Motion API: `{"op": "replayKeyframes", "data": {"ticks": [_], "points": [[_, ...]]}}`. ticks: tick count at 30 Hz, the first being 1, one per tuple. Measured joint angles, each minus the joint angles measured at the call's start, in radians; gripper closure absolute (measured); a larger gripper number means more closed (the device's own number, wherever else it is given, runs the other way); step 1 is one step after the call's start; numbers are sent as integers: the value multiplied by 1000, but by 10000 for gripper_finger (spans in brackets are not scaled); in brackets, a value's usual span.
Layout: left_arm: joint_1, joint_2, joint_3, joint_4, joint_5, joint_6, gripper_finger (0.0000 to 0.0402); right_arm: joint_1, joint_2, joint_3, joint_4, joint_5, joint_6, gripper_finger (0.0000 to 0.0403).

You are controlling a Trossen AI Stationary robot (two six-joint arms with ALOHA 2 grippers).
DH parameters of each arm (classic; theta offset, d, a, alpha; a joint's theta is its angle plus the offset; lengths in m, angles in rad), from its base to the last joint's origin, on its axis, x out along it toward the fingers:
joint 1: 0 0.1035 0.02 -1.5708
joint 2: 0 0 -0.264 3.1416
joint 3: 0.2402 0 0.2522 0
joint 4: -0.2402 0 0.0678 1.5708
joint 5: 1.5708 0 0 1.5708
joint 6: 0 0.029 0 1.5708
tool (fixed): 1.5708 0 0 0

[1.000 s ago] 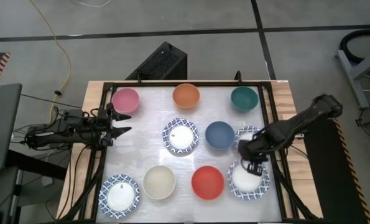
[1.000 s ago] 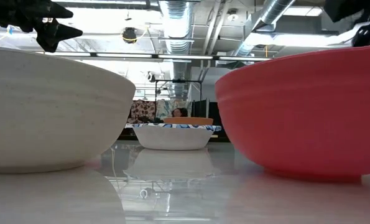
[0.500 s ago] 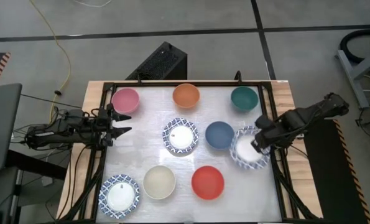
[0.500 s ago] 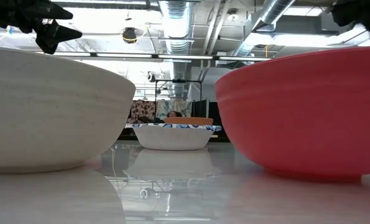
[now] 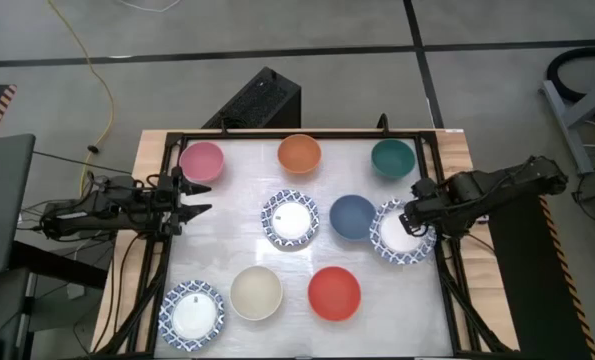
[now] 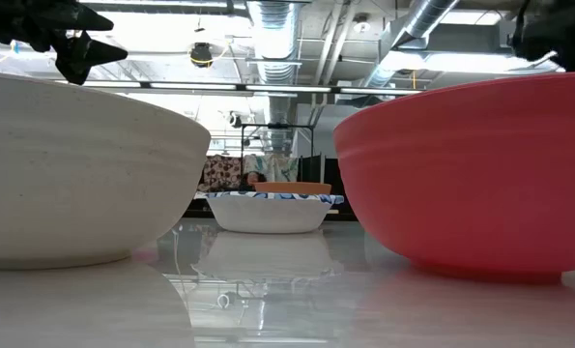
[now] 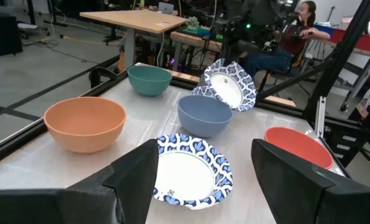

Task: Nest bowls inside each other
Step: Stack the bottom right white patterned plate on top of the top right white patterned plate

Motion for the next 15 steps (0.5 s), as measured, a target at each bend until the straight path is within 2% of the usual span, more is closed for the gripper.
{"op": "replayKeyframes", "data": {"ticks": [15], "points": [[0, 0, 0, 0, 0, 0, 154, -127, 11, -18, 0, -29, -151, 393]]}}
